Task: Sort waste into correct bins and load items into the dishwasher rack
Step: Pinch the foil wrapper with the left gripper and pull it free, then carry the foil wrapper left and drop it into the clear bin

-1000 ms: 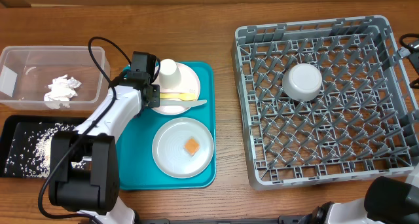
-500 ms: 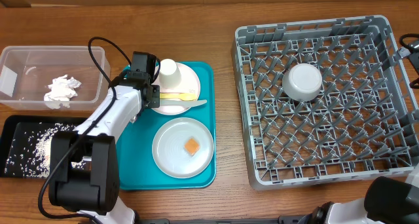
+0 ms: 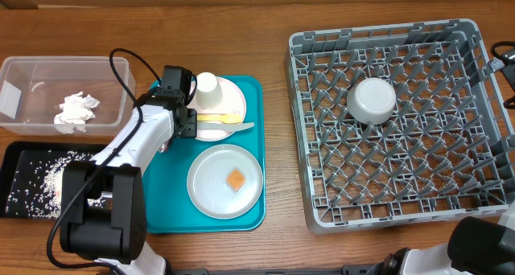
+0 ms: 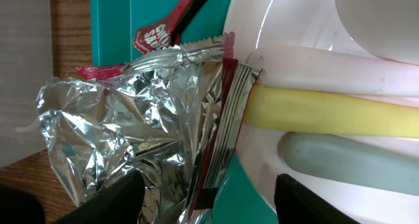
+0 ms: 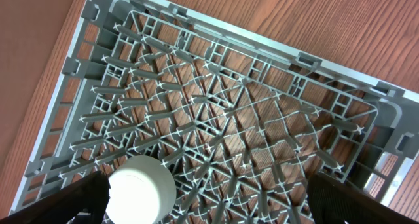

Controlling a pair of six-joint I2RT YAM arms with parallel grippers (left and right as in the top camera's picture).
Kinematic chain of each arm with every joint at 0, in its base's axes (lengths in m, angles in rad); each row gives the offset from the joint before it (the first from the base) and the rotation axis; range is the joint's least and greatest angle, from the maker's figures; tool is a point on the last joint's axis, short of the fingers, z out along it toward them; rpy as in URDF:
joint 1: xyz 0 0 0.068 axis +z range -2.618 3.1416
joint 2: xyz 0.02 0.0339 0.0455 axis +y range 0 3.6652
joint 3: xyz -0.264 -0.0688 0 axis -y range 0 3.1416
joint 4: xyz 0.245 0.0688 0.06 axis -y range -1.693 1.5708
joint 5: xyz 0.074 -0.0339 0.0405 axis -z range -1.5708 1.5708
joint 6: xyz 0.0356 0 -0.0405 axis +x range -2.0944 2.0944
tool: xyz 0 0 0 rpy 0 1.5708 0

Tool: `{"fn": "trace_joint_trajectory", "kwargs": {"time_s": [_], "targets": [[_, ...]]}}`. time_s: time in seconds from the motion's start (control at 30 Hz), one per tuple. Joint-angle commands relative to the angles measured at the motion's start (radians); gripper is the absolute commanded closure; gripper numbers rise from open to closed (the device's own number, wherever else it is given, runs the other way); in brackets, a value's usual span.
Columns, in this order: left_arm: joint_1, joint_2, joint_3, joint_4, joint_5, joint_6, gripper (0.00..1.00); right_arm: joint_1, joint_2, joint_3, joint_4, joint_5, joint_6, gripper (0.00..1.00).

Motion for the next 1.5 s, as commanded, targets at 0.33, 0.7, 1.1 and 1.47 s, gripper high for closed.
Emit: {"fn": "trace_joint_trajectory", "kwargs": {"time_s": [0.33, 0.7, 1.1, 1.47], "targets": [[0.018, 0.043, 0.018, 0.003, -0.029, 0.018, 0.51, -0.002, 0.001, 0.01, 0.003, -0.001, 0.005, 0.0], [0.023, 0.04, 0.026, 0.0, -0.028, 0.018, 0.74, -0.002, 0.001, 0.009, 0.003, -0.001, 0.005, 0.0], [0.023, 0.039, 0.132, -0.095, -0.024, 0.004, 0.96, -0.002, 0.001, 0.01, 0.003, -0.001, 0.005, 0.0], [0.021, -0.063, 0.269, -0.175, 0.182, 0.002, 0.96, -0.002, 0.001, 0.009, 0.003, -0.001, 0.005, 0.0]]}}
